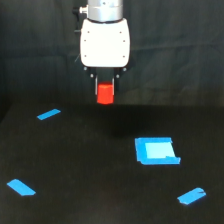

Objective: Pick up the red object from the table

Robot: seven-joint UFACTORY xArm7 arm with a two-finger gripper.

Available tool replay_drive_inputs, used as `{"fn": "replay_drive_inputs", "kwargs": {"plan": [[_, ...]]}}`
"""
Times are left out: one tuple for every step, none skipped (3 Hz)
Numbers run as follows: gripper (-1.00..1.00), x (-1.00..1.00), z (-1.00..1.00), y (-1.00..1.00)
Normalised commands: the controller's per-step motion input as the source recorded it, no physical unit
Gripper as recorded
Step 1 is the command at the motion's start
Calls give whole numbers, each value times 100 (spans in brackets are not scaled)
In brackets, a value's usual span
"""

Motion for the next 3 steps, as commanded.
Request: {"fn": "replay_drive_inputs", "kwargs": {"plan": [[-100,9,14,-8],[-100,-4,14,-5],[-100,-1,20,-7]]}}
